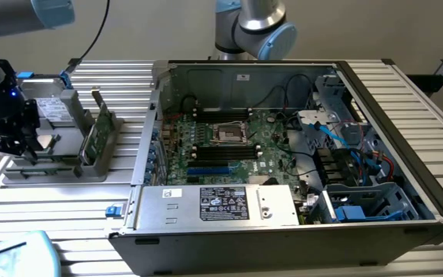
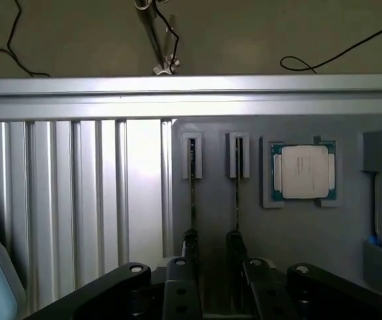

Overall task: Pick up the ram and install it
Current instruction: 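Pick up the ram and move it above insertion slot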

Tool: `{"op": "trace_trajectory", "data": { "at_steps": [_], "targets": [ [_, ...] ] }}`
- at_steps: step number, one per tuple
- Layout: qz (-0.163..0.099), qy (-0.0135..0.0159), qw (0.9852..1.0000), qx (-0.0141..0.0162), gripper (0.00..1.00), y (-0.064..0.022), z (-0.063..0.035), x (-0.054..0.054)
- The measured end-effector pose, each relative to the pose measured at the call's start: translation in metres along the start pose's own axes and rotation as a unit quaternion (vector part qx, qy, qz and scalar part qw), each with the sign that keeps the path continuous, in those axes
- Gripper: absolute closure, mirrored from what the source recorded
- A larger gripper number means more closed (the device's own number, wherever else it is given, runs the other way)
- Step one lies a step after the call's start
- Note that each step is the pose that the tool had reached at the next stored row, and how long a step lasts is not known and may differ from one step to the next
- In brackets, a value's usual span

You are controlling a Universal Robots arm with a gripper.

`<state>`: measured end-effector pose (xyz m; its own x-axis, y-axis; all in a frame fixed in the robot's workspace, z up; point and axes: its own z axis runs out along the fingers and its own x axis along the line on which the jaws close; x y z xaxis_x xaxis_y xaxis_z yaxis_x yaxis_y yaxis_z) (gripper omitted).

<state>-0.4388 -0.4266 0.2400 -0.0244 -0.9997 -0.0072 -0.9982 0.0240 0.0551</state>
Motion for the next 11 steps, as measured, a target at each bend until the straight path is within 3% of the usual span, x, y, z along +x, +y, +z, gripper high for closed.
{"op": "trace_trajectory", "data": {
  "at_steps": [11],
  "targets": [
    [-0.006,0.0002,1.0,0.0046,0.69,0.0006,0.0141,0.002]
  ]
}}
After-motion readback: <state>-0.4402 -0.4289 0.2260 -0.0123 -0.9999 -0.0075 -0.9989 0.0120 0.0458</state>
